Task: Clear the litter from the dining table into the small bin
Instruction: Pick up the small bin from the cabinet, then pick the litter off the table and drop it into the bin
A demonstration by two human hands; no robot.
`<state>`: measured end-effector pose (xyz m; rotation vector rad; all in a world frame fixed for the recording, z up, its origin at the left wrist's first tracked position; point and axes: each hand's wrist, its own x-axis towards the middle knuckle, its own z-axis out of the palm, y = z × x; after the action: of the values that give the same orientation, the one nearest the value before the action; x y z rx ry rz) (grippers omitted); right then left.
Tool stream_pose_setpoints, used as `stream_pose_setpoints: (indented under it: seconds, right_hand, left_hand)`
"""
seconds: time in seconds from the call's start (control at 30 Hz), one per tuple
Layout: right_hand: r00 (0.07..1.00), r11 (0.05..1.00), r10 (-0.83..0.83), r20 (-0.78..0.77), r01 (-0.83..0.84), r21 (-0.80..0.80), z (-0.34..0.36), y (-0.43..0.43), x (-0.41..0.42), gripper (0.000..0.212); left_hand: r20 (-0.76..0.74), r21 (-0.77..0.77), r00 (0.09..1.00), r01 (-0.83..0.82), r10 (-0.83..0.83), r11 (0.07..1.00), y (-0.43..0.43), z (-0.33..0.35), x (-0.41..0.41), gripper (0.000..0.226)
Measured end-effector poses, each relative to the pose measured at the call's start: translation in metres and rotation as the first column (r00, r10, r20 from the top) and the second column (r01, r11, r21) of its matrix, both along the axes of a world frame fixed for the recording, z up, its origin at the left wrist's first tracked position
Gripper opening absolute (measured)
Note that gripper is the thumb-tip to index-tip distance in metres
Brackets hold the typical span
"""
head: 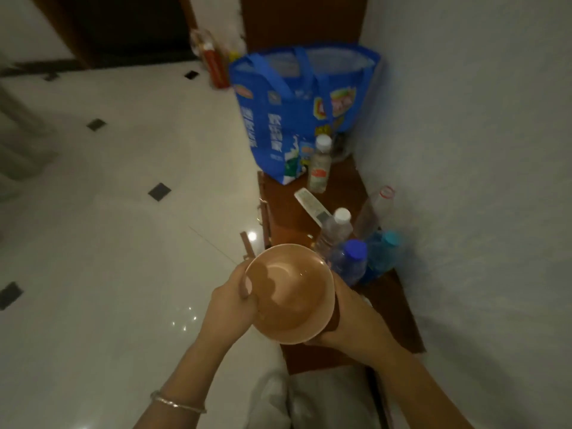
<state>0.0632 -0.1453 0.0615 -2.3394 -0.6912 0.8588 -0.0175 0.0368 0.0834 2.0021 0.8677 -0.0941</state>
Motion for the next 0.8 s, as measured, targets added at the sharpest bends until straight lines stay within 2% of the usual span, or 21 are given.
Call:
stream_pose_setpoints:
  seconds: [0.2, 0.37, 0.43, 0.53, 0.63, 0.8]
  right_hand:
    - [0.951, 0.955, 0.253, 0.177, -0.275, 0.111, 0.094, 0.094, -0.005, 0.078]
    - [0.841, 0.824, 0.418, 0.344, -0.511, 0.247, 0.146, 0.193, -0.029, 0.088]
    - [0.76, 0.782, 0.437, 0.482, -0.585, 0.214, 0.155, 0.232, -0.04, 0.093]
    - [0.665, 0.737, 0.423, 0.616, -0.647, 0.193, 0.16, 0.297, -0.054, 0.087]
    - [0.604, 0.726, 0.385, 0.698, -0.665, 0.176, 0.167, 0.371, -0.079, 0.083]
    - [0.547, 0.701, 0.383, 0.744, -0.696, 0.151, 0.187, 0.493, -0.131, 0.083]
  left_hand:
    - [0.222, -0.011, 0.929, -0.303, 0.297, 0.953, 0.068, 0.079, -0.059, 0.03]
    - [0.304, 0.037, 0.809, -0.538, 0.504, 0.842, 0.14, 0.121, -0.12, 0.026]
    - [0.3, 0.059, 0.758, -0.621, 0.58, 0.781, 0.173, 0.133, -0.145, 0.025]
    - [0.306, 0.069, 0.685, -0.708, 0.661, 0.703, 0.222, 0.147, -0.183, 0.025]
    - [0.325, 0.032, 0.604, -0.776, 0.728, 0.63, 0.275, 0.161, -0.222, 0.025]
    - [0.345, 0.021, 0.475, -0.866, 0.809, 0.499, 0.363, 0.184, -0.292, 0.02]
